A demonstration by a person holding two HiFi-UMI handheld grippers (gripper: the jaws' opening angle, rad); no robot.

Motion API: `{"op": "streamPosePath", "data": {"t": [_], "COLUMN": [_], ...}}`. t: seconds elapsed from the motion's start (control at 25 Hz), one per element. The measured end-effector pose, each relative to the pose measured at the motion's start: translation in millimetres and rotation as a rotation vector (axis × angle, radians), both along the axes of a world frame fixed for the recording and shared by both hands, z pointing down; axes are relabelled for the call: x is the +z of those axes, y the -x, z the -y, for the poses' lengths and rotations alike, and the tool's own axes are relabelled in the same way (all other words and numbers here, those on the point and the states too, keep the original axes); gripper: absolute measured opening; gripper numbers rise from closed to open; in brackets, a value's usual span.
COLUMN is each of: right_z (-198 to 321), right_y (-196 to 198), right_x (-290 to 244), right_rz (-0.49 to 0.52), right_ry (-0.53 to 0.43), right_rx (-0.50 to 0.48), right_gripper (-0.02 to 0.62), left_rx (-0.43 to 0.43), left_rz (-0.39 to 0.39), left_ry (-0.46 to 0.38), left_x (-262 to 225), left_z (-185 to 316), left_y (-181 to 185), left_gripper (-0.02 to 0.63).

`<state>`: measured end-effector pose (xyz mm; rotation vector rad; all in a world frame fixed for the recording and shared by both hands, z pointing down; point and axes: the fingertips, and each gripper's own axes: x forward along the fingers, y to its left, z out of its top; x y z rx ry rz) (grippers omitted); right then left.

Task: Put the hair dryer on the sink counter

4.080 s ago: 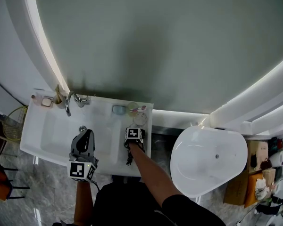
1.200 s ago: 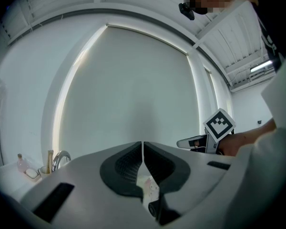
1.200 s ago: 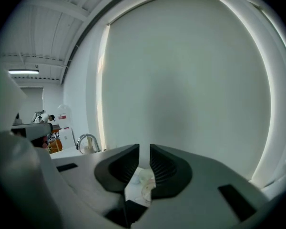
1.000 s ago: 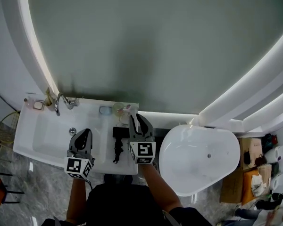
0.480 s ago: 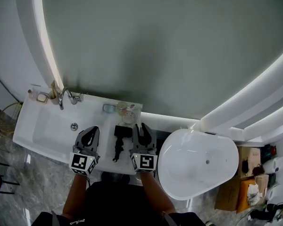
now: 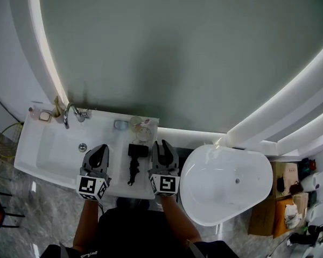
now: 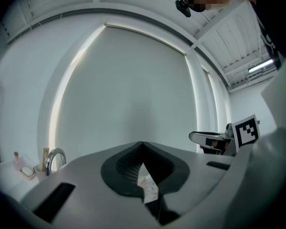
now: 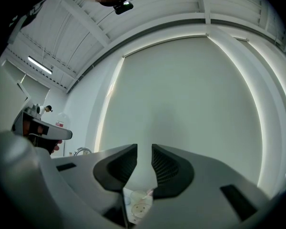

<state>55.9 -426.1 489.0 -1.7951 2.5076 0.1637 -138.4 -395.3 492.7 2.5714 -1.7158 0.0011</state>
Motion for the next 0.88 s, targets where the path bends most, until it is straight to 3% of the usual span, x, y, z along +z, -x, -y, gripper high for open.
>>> {"op": "streamPosePath", "data": {"t": [0.08, 0.24, 0.88], "right_z": [0.6, -1.6, -2.2], "right_y": [-0.2, 0.5, 2.6], "right_x": [0.7, 1.4, 1.5], "right_rz": [0.004, 0.003, -0.016], "right_ry": [0.002, 0.008, 0.028], "right_rx": [0.000, -0.019, -0.058], "right_gripper": [0.104, 0.029, 0.028], "left_rx": [-0.001, -0.008, -0.001], "left_rz": [0.000, -0.006, -0.014], "left_ry": [0.001, 0.007, 0.031], "left_x": [1.1, 2.9, 11.5], "left_z": [0.5, 2.0, 8.2], "left_y": [0.1, 0.8, -5.4], "left_gripper": [0.025, 0.025, 0.025]}}
